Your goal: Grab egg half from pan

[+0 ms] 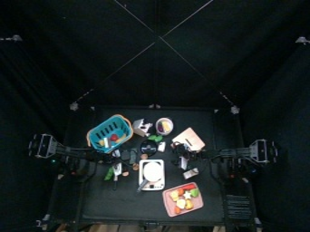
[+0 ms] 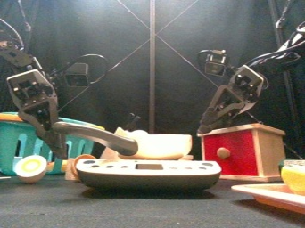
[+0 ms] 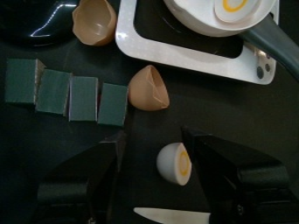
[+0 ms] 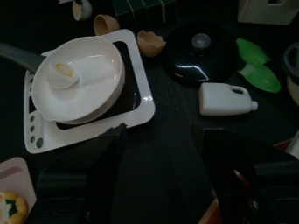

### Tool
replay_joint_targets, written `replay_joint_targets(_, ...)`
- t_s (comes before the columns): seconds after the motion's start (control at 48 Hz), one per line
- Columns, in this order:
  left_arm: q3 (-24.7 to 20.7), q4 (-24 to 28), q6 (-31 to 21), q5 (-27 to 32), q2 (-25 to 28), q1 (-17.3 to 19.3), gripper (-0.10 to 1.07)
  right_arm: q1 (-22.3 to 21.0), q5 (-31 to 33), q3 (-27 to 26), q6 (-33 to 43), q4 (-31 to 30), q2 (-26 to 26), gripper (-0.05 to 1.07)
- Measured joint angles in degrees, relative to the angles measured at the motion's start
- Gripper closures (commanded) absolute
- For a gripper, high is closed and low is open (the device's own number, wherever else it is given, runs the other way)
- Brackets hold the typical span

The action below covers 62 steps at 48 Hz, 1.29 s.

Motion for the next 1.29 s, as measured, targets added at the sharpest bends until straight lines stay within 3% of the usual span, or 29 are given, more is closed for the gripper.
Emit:
replay_joint_targets(0.229,-1.9,-0.1,0.2,-0.3,-0.8,-0.3,0.08,0.0,0.0,-0.1,0.1,0.0,0.0,0.10)
replay_joint_targets(0.417,-6.6,-0.1,0.1,-0.9,-0.7,-3.5,0.08,0.0,0.0,0.0,0.1,0.0,0.0,0.10)
replay_joint_targets(0.625,-12.8,1.7,0.4,-0.9,4.0,-7.1,0.08,-0.1,0.0,0.0,0.1,0.0,0.1,0.10)
replay_joint_targets(0.896,-19.2,6.8,0.4,-0.8,10.9,-7.3,0.08,0.0,0.2,0.0,0.2,0.0,0.0,0.11)
replay_joint_targets(1.104,-22.7,7.6,0.3,0.1,16.1,-7.6,0.08,0.0,0.3,0.0,0.2,0.0,0.1,0.10)
replay_joint_targets(1.292,-24.4,7.6,0.4,1.5,17.6,-7.9,0.08,-0.1,0.3,-0.1,0.2,0.0,0.0,0.10)
